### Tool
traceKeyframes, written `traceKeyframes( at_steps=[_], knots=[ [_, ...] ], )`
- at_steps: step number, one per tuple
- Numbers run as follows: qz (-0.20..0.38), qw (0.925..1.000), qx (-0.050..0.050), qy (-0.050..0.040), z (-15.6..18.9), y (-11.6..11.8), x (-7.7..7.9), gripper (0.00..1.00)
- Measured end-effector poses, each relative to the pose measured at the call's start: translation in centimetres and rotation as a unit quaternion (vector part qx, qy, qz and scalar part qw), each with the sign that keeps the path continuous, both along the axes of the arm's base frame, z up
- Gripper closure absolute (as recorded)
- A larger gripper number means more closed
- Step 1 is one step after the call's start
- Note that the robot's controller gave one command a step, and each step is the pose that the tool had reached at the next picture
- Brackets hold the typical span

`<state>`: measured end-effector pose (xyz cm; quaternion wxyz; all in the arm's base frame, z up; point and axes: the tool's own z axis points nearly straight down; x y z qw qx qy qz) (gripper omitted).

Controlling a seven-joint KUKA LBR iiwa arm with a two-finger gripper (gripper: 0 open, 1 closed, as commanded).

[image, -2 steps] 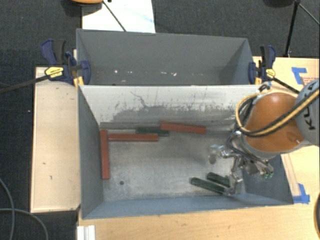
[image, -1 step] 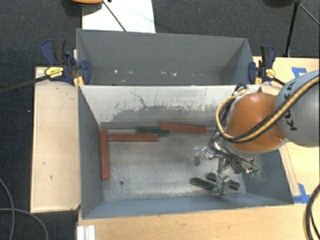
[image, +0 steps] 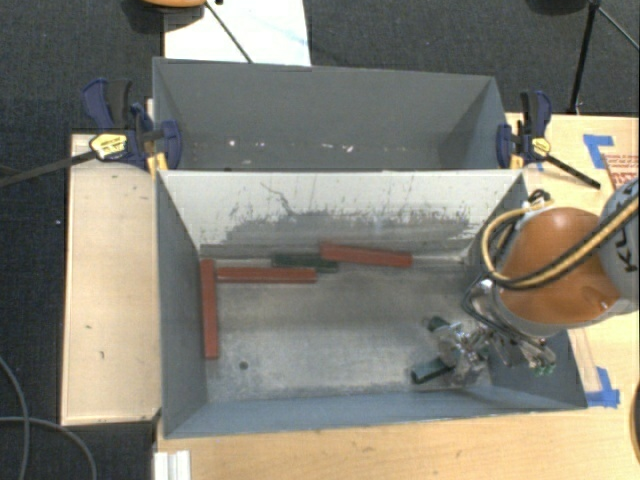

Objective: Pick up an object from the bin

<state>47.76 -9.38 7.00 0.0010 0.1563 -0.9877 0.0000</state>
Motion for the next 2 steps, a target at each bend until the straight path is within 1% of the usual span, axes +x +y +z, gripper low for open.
traceKeyframes(
  at_steps=[1,2],
  knots=[
    [0.001,1.0,0.0,-0.0001,0.0,0.1,0.0,1.0],
    [-0.016,0.9999,0.0,-0.0051,18.7,0.5,2.2,1.0]
  ],
)
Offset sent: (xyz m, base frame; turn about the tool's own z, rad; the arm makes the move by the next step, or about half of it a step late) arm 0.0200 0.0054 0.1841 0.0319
